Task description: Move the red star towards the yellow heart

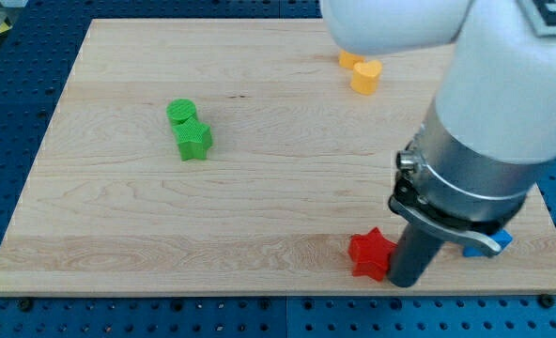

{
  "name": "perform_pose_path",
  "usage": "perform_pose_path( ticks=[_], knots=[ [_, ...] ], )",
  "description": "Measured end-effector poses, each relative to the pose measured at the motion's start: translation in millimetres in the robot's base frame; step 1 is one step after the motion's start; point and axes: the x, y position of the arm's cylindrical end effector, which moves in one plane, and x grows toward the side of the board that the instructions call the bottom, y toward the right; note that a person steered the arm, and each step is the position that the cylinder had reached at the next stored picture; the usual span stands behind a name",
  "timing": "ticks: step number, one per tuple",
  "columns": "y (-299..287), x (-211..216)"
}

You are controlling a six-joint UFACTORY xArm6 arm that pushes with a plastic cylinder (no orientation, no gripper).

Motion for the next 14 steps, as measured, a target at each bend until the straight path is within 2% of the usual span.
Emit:
perform_pose_path(
  ticks=[4,7,11,13,14],
  knots=[
    [-93,-21],
    [-102,-68],
    [-105,-175],
    [-160,-178],
    [-164,-199]
  ],
)
